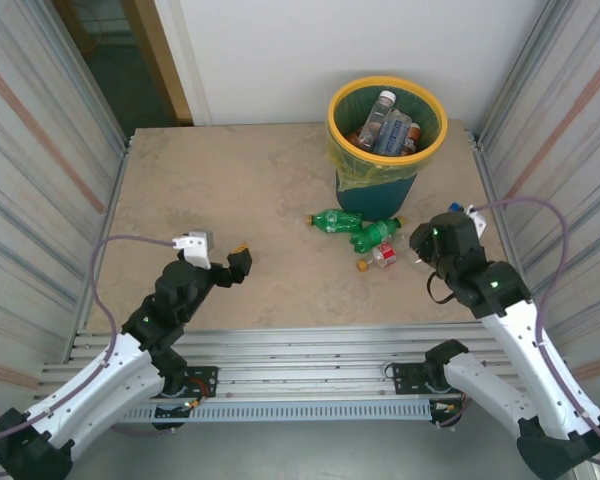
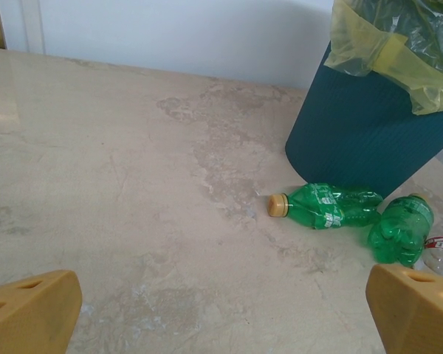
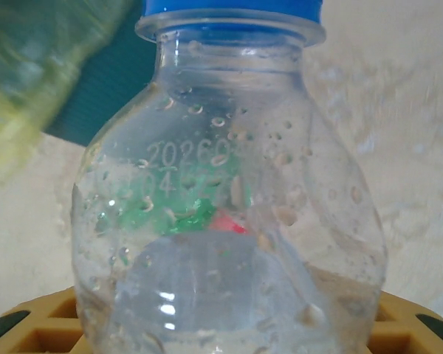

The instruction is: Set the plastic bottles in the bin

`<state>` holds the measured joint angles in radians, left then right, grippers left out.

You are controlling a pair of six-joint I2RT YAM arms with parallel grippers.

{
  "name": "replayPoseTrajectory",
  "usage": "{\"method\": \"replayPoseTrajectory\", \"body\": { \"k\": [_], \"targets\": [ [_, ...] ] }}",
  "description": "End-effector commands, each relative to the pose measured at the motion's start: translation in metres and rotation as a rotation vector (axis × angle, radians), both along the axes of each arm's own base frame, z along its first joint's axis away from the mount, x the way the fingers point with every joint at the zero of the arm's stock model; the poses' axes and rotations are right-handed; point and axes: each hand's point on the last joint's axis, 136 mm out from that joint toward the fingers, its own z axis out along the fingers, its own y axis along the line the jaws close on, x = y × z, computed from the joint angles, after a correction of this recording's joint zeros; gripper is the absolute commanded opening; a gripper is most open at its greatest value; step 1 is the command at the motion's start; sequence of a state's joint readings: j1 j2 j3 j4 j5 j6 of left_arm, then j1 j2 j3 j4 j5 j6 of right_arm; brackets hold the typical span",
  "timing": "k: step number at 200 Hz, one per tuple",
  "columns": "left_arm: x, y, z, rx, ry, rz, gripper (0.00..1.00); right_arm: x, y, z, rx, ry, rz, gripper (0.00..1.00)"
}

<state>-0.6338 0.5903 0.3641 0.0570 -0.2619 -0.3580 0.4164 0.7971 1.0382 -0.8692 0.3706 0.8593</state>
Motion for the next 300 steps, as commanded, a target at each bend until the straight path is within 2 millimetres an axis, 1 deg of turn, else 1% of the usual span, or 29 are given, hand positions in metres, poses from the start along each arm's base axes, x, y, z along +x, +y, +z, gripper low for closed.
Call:
{"method": "replayPoseTrajectory", "body": {
  "k": [1, 27, 31, 60, 71, 93, 99, 102, 103, 104, 109, 136, 168, 201, 231, 267, 281, 300],
  "targets": [
    [0.002, -0.002, 0.004, -0.043, -0.006, 0.001, 0.99, 0.011, -0.009, 0.047, -0.188, -0.070, 0.076, 0.41],
    [0.003, -0.003, 0.004, -0.054, 0.006, 0.000, 0.99, 0.038, 0.003, 0.098, -0.260, -0.135, 0.173, 0.41],
    [0.003, -0.003, 0.004, -0.057, 0.007, 0.000, 0.99, 0.047, 0.007, 0.099, -0.270, -0.124, 0.189, 0.40],
    [0.002, -0.004, 0.005, -0.066, 0.022, 0.000, 0.99, 0.089, 0.030, 0.134, -0.304, -0.173, 0.312, 0.39],
    [0.001, -0.004, 0.005, -0.064, 0.031, -0.005, 0.99, 0.106, 0.041, 0.142, -0.308, -0.184, 0.363, 0.39],
    [-0.001, -0.005, 0.005, -0.057, 0.049, -0.012, 0.99, 0.139, 0.052, 0.152, -0.324, -0.198, 0.421, 0.39],
    [-0.001, -0.005, 0.005, -0.056, 0.053, -0.015, 0.99, 0.149, 0.055, 0.152, -0.326, -0.197, 0.434, 0.39],
    [-0.001, -0.005, 0.005, -0.055, 0.055, -0.014, 0.99, 0.153, 0.056, 0.149, -0.328, -0.188, 0.444, 0.39],
    [-0.001, -0.005, 0.006, -0.055, 0.055, -0.015, 0.99, 0.153, 0.056, 0.155, -0.327, -0.203, 0.443, 0.39],
    [-0.001, -0.005, 0.005, -0.055, 0.056, -0.015, 0.99, 0.154, 0.057, 0.157, -0.328, -0.208, 0.445, 0.39],
    [-0.002, -0.005, 0.005, -0.054, 0.060, -0.015, 0.99, 0.161, 0.060, 0.161, -0.330, -0.217, 0.462, 0.38],
    [-0.003, -0.006, 0.006, -0.059, 0.069, -0.020, 0.99, 0.192, 0.070, 0.160, -0.370, -0.226, 0.527, 0.38],
    [-0.004, -0.007, 0.008, -0.066, 0.075, -0.026, 0.99, 0.225, 0.078, 0.143, -0.422, -0.179, 0.571, 0.38],
    [-0.004, -0.007, 0.009, -0.068, 0.081, -0.027, 0.99, 0.246, 0.090, 0.122, -0.424, -0.133, 0.622, 0.38],
    [-0.004, -0.007, 0.007, -0.070, 0.090, -0.027, 0.99, 0.256, 0.102, 0.105, -0.423, -0.108, 0.672, 0.40],
    [-0.004, -0.006, 0.003, -0.070, 0.100, -0.020, 0.99, 0.259, 0.119, 0.082, -0.456, -0.060, 0.732, 0.44],
    [-0.004, -0.007, 0.002, -0.069, 0.102, -0.020, 0.99, 0.259, 0.125, 0.074, -0.478, -0.038, 0.748, 0.47],
    [-0.004, -0.006, 0.002, -0.068, 0.103, -0.018, 0.99, 0.258, 0.131, 0.069, -0.496, -0.025, 0.765, 0.54]
  ]
}}
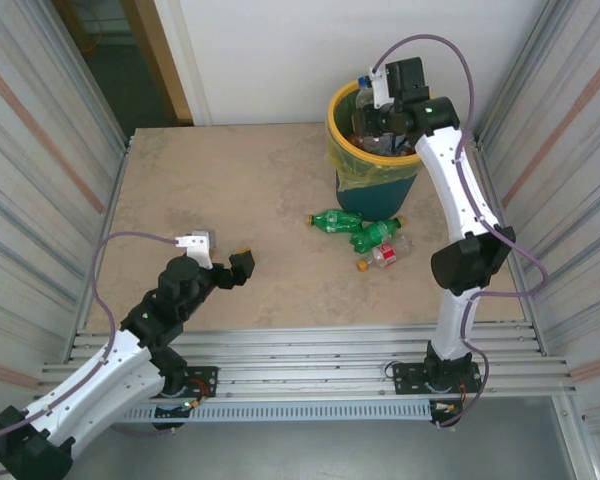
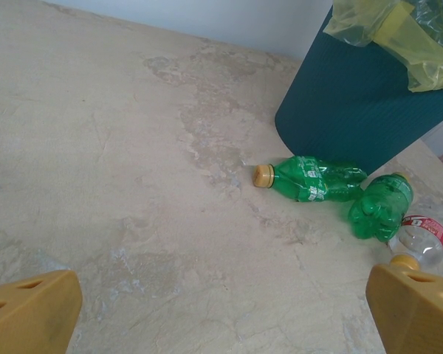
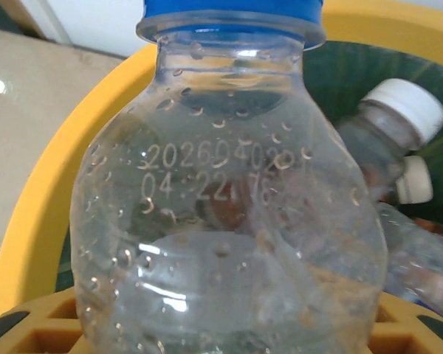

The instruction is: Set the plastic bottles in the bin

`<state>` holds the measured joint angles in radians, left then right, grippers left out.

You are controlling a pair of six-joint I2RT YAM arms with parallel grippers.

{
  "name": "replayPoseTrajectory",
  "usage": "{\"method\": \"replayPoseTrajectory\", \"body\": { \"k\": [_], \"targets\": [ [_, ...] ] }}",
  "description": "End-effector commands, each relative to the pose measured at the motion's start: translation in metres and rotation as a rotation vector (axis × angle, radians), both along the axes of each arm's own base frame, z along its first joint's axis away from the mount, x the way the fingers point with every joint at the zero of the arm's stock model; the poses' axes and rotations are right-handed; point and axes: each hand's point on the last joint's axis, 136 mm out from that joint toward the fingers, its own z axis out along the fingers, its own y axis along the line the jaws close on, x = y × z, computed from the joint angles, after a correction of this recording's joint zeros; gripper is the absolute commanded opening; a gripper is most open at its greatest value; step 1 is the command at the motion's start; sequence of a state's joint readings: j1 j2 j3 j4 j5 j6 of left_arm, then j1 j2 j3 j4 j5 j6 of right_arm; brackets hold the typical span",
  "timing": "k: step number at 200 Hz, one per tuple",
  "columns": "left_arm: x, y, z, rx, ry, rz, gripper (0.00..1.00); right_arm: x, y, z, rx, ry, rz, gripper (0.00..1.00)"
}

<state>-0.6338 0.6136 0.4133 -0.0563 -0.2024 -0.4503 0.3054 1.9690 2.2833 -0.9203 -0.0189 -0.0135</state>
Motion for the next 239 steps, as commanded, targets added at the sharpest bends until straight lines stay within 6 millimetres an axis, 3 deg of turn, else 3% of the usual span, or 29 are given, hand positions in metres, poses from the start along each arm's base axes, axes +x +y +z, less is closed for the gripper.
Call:
{"method": "replayPoseTrajectory", "body": {
  "k": [1, 49, 85, 140, 188, 239],
  "targets": [
    [0.003, 0.001, 0.011, -0.023, -0.011, 0.014, 0.99, -0.002, 0.009, 0.001, -0.054, -0.010, 0.041, 0.54],
    [0.002, 0.002, 0.010, -0.021, -0.007, 0.016, 0.99, -0.004, 0.018, 0.009, -0.067, -0.032, 0.055, 0.68],
    [0.002, 0.002, 0.009, -0.021, -0.005, 0.019, 0.99, -0.007, 0.017, 0.021, -0.047, -0.058, 0.051, 0.72],
    [0.003, 0.002, 0.007, -0.017, -0.001, 0.020, 0.99, -0.011, 0.015, 0.032, -0.025, -0.073, 0.035, 0.52],
    [0.002, 0.005, 0.007, -0.012, -0.004, 0.030, 0.99, -0.023, 0.007, 0.051, 0.009, -0.095, -0.007, 0.57],
    [0.001, 0.006, 0.006, -0.009, -0.002, 0.030, 0.99, -0.053, -0.006, 0.071, 0.062, -0.114, -0.060, 0.60]
  ]
}}
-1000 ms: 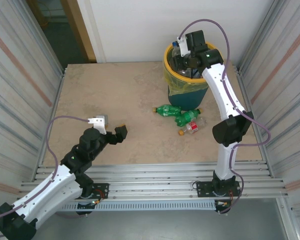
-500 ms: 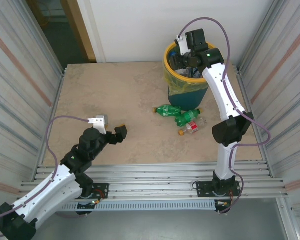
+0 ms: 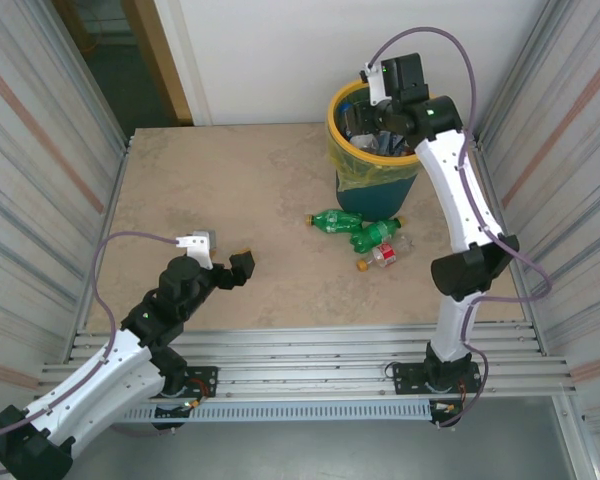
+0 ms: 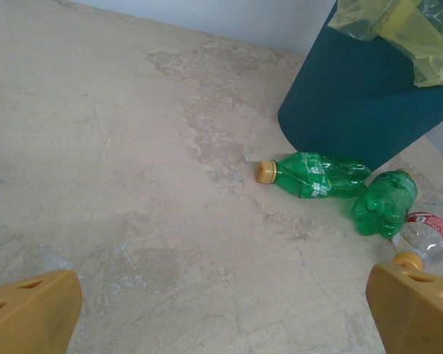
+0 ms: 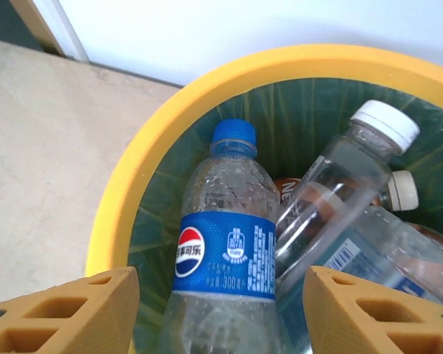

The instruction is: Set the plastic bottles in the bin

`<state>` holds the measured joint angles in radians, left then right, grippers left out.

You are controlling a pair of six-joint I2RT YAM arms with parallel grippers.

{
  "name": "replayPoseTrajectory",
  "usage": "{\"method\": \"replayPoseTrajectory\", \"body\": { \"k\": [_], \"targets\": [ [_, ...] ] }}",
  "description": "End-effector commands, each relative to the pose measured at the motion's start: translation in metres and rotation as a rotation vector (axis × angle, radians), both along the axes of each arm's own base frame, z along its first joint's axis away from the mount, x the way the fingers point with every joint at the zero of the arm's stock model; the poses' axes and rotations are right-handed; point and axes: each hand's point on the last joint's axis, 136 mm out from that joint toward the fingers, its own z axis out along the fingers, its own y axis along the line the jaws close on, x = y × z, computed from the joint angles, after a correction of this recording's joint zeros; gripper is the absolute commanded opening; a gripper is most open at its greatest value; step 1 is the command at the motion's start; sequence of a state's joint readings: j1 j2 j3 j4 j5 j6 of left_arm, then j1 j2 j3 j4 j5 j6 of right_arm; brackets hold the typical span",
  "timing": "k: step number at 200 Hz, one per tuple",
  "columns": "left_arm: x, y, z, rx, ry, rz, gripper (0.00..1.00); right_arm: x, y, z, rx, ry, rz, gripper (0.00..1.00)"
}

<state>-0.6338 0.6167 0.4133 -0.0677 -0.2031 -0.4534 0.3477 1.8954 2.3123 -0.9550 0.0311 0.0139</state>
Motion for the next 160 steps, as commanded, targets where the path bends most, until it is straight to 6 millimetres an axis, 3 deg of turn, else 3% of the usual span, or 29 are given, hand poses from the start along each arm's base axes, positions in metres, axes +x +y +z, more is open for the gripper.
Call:
{"method": "replayPoseTrajectory", "body": {
  "k": [1, 56, 59, 99, 160],
  "targets": [
    [0.002, 0.005, 0.009, -0.015, -0.015, 0.028, 0.99, -0.028, -0.012, 0.030, 0.051, -0.048, -0.047, 0.60],
    [0.003, 0.008, 0.008, -0.001, -0.016, 0.040, 0.99, -0.081, -0.039, 0.027, 0.141, -0.057, -0.153, 0.63],
    [0.003, 0.007, 0.008, -0.002, -0.016, 0.040, 0.99, -0.084, -0.041, 0.016, 0.136, -0.035, -0.160, 0.63],
    [0.005, 0.007, 0.007, 0.004, -0.016, 0.042, 0.99, -0.134, -0.068, -0.013, 0.212, -0.007, -0.281, 0.64],
    [0.014, 0.000, 0.005, 0.025, -0.013, 0.032, 0.99, -0.199, -0.099, -0.098, 0.276, 0.171, -0.479, 0.64]
  ]
}}
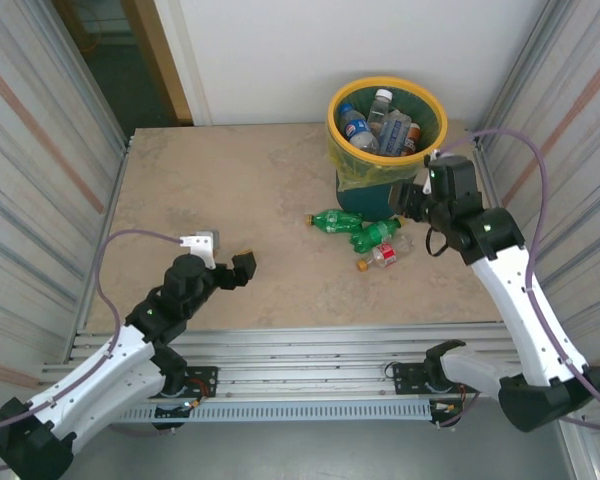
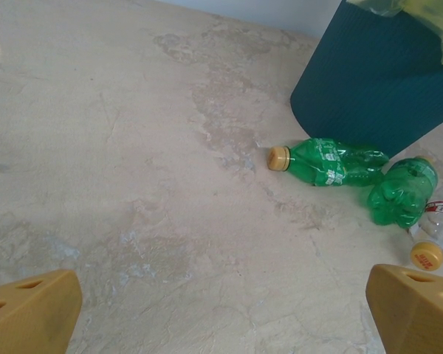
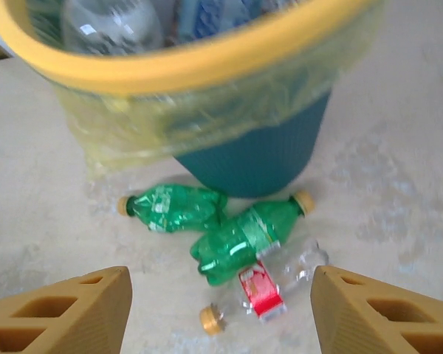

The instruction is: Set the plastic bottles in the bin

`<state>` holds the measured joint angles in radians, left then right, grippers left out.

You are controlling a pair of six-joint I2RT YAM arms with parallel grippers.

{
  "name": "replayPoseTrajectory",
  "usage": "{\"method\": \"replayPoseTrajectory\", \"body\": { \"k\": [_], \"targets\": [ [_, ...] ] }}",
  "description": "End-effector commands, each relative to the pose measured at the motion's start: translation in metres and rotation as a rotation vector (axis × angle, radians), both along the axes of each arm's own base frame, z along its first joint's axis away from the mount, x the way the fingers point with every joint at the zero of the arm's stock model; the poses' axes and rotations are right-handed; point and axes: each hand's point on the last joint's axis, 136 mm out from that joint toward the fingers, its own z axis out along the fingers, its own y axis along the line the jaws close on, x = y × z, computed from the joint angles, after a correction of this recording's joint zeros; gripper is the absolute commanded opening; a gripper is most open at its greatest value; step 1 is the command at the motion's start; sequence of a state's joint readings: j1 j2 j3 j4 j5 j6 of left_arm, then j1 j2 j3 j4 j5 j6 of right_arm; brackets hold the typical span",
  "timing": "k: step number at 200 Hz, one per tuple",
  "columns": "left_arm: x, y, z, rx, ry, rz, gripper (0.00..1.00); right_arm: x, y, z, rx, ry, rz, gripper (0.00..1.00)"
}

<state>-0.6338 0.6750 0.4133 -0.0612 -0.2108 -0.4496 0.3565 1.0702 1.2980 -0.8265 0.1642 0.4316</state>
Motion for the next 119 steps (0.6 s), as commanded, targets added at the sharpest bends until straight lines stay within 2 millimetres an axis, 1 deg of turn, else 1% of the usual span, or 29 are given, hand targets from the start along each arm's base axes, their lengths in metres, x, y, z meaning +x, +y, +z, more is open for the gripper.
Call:
{"method": "replayPoseTrajectory", "body": {
  "k": [1, 3, 4, 9, 12, 17, 32, 38, 60, 74, 88, 101, 119],
  "targets": [
    [0.010, 0.001, 0.018, -0.010, -0.051, 0.025, 0.99, -0.022, -0.014, -0.030, 0.056, 0.074, -0.129, 0.64],
    [0.010, 0.001, 0.018, -0.009, -0.051, 0.025, 0.99, -0.023, -0.015, -0.031, 0.057, 0.077, -0.132, 0.64],
    [0.010, 0.001, 0.018, -0.008, -0.050, 0.025, 0.99, -0.025, -0.015, -0.036, 0.058, 0.088, -0.139, 0.64],
    [0.011, 0.000, 0.018, -0.006, -0.050, 0.022, 0.99, -0.027, -0.016, -0.044, 0.060, 0.109, -0.152, 0.64],
    [0.012, 0.000, 0.018, -0.003, -0.048, 0.023, 0.99, -0.032, -0.018, -0.042, 0.076, 0.097, -0.160, 0.64],
    [0.012, -0.001, 0.018, -0.002, -0.047, 0.020, 0.99, -0.036, -0.020, -0.048, 0.084, 0.110, -0.176, 0.65],
    [0.014, -0.002, 0.017, 0.008, -0.040, 0.023, 0.99, -0.048, -0.024, -0.073, 0.118, 0.160, -0.228, 0.66],
    [0.015, -0.002, 0.017, 0.009, -0.038, 0.026, 0.99, -0.050, -0.025, -0.079, 0.134, 0.169, -0.244, 0.66],
    [0.018, -0.001, 0.016, 0.012, -0.034, 0.036, 0.99, -0.061, -0.027, -0.113, 0.195, 0.225, -0.314, 0.71],
    [0.019, -0.001, 0.015, 0.012, -0.032, 0.040, 0.99, -0.065, -0.025, -0.130, 0.243, 0.249, -0.352, 0.72],
    [0.019, 0.000, 0.014, 0.012, -0.030, 0.042, 0.99, -0.067, -0.024, -0.145, 0.284, 0.269, -0.383, 0.77],
    [0.019, 0.000, 0.012, 0.013, -0.028, 0.042, 0.99, -0.067, -0.021, -0.155, 0.320, 0.276, -0.402, 0.82],
    [0.019, 0.001, 0.009, 0.013, -0.024, 0.047, 0.99, -0.064, -0.018, -0.164, 0.353, 0.283, -0.421, 0.94]
  ]
}}
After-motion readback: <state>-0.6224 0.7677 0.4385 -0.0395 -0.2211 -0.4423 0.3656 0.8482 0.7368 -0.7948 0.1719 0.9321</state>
